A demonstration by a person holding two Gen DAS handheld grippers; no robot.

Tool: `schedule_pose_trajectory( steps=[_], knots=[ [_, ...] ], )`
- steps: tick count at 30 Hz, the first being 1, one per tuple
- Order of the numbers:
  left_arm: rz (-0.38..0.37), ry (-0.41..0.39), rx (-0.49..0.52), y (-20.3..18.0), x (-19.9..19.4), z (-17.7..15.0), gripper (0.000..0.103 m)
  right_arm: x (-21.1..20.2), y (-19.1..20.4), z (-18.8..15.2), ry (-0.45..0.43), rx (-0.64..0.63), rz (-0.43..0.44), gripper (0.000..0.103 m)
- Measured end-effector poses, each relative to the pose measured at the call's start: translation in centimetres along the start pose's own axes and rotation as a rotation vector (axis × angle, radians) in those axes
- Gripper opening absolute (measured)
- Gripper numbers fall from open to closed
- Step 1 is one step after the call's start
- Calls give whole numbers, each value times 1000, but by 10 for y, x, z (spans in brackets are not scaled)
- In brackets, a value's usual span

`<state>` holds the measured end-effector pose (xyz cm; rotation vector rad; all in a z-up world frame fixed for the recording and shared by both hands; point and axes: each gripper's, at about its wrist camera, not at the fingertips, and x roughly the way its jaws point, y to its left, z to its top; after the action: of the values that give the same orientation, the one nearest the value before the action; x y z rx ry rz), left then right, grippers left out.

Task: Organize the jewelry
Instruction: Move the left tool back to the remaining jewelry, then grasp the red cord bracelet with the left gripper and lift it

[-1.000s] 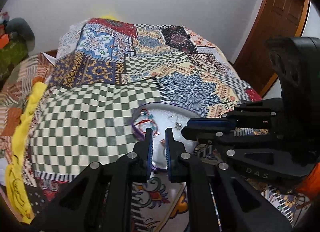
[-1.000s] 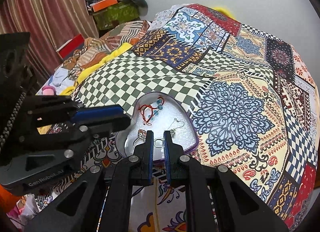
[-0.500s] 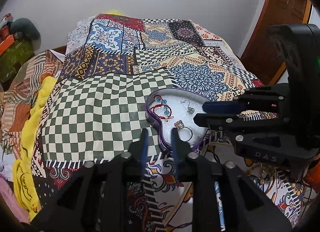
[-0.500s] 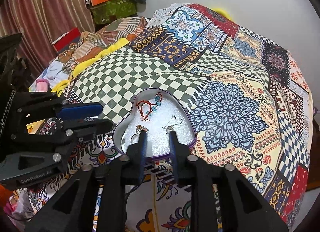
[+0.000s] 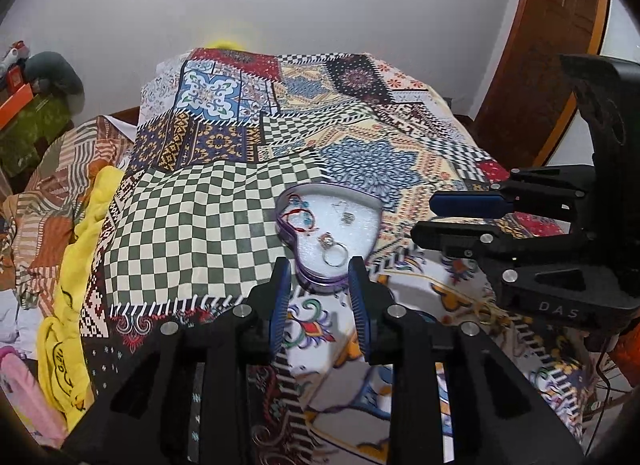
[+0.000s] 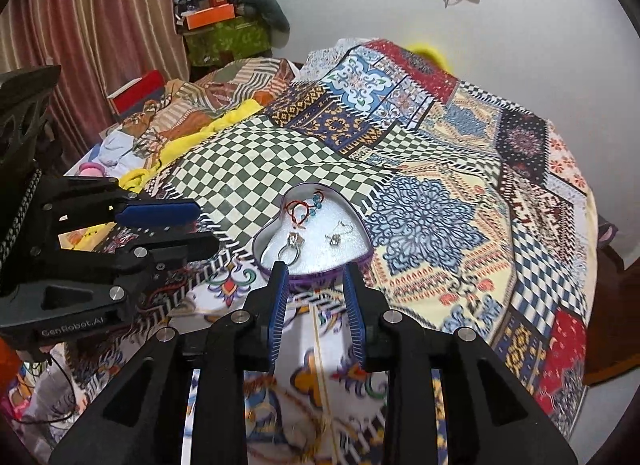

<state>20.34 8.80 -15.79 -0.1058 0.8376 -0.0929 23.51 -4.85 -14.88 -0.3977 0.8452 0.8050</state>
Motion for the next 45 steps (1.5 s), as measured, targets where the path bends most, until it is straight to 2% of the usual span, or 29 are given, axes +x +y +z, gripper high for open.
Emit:
schedule_pose_trajectory(
  steps=[12, 23, 31, 43, 44, 45],
  knots=[
    [-43, 18, 45, -41, -26, -20, 29, -44, -12, -38, -20, 77, -27, 25],
    [-57, 107, 69, -70, 11, -39, 29, -53, -29, -76, 7, 141, -58, 26],
    [-56, 131, 68, -75, 35, -43, 29, -40, -37, -85, 38, 176, -10, 26],
    [-84, 111, 65, -72, 36, -47, 29, 2, -25, -73, 95, 143, 70, 26],
    [-86, 110, 64, -72, 36, -47, 29, 4, -24, -73, 95, 137, 68, 25],
    [-89, 109, 63, -71, 36, -48, 29, 5, -24, -73, 97, 130, 68, 17]
  ],
)
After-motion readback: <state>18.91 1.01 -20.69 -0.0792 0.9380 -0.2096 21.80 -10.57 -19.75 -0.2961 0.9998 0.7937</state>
